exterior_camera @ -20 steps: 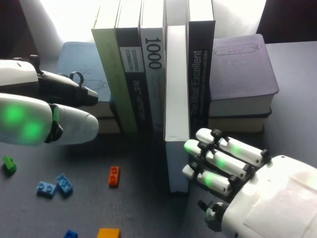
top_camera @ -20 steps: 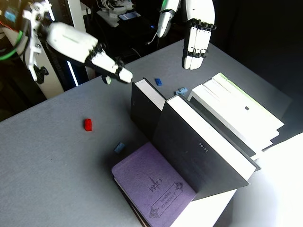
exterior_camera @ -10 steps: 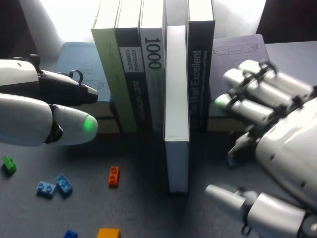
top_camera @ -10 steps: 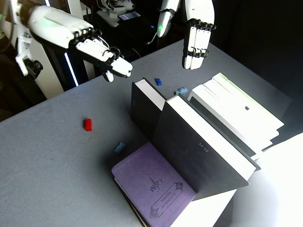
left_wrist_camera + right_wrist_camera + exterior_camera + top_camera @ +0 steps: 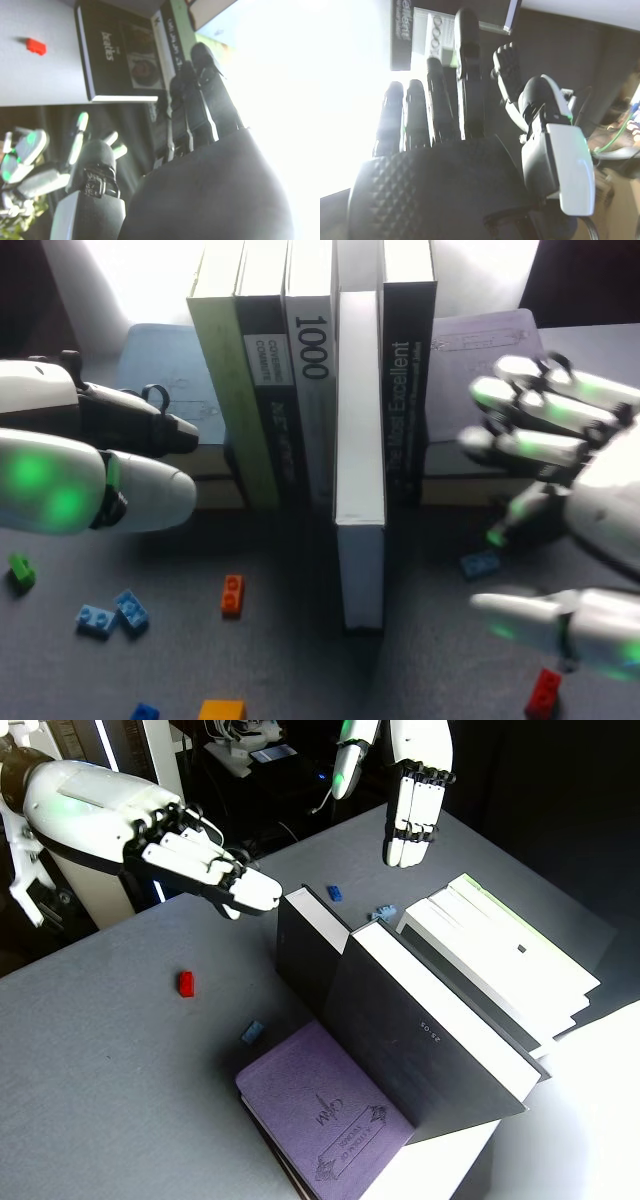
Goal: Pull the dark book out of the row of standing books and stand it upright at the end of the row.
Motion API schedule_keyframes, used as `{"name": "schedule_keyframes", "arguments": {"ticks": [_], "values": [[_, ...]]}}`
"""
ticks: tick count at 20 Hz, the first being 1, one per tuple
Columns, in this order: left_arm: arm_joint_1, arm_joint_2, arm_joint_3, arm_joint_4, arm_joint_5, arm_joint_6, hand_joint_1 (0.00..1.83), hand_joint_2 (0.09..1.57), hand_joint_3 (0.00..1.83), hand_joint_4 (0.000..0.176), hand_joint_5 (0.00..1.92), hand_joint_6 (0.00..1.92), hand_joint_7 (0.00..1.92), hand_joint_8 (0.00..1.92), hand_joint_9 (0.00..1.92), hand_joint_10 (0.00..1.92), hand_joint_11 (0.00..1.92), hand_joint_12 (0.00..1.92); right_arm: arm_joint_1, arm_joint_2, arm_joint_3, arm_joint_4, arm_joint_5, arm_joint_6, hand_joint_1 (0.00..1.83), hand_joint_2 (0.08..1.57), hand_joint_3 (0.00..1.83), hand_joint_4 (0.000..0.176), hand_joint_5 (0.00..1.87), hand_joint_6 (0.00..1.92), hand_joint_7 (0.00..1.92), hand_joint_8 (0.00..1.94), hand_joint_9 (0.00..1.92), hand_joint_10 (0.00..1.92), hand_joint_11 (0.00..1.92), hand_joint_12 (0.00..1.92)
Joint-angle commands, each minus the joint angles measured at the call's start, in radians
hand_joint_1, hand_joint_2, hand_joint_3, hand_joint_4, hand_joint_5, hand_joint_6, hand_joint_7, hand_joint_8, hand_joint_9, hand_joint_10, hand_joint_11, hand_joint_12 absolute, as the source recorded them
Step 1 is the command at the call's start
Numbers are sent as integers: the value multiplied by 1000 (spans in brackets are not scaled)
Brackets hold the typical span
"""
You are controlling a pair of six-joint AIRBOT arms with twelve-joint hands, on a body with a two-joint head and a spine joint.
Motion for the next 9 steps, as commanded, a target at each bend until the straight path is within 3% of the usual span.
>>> {"name": "schedule_keyframes", "arguments": {"ticks": [1,2,4,5,6,7,8,9], "values": [[-15,7,-3,6,-84,-2,152,1320,0,6,273,10,309,11,354,15,434,18,20,23,9,-55,49,44,1,1252,0,0,937,0,330,16,58,19,6,3],[-16,7,-3,6,-84,-2,107,1321,0,16,303,14,328,12,382,18,472,27,28,44,27,-72,14,88,0,1241,0,0,914,0,350,22,84,28,44,22],[-16,7,-3,6,-81,-2,120,1336,0,4,255,4,290,7,339,8,415,9,34,53,55,-72,4,96,7,1253,0,0,941,3,401,12,138,6,1,291],[-16,7,-3,6,-81,-2,163,1322,0,1,297,6,343,7,392,9,463,16,35,49,63,-72,4,96,1,1249,0,0,880,4,479,21,249,45,0,613],[-16,7,-4,6,-80,-2,163,1322,0,1,297,6,343,7,392,9,463,16,36,44,65,-72,6,91,1,1249,0,0,880,4,479,21,249,45,0,613],[-16,7,-4,6,-79,-2,121,1306,0,24,388,4,462,5,511,7,585,21,36,39,63,-72,8,82,0,1247,0,0,865,8,666,59,511,165,0,1291],[-16,7,-4,6,-79,-2,133,1309,0,27,417,3,517,5,580,8,655,28,36,35,63,-72,15,78,17,1249,0,0,906,26,791,94,666,282,0,1566],[-16,7,-4,5,-79,-2,190,1297,0,27,453,3,575,5,664,10,722,36,35,31,63,-72,28,71,44,1251,0,0,950,66,914,147,649,759,74,1702]]}}
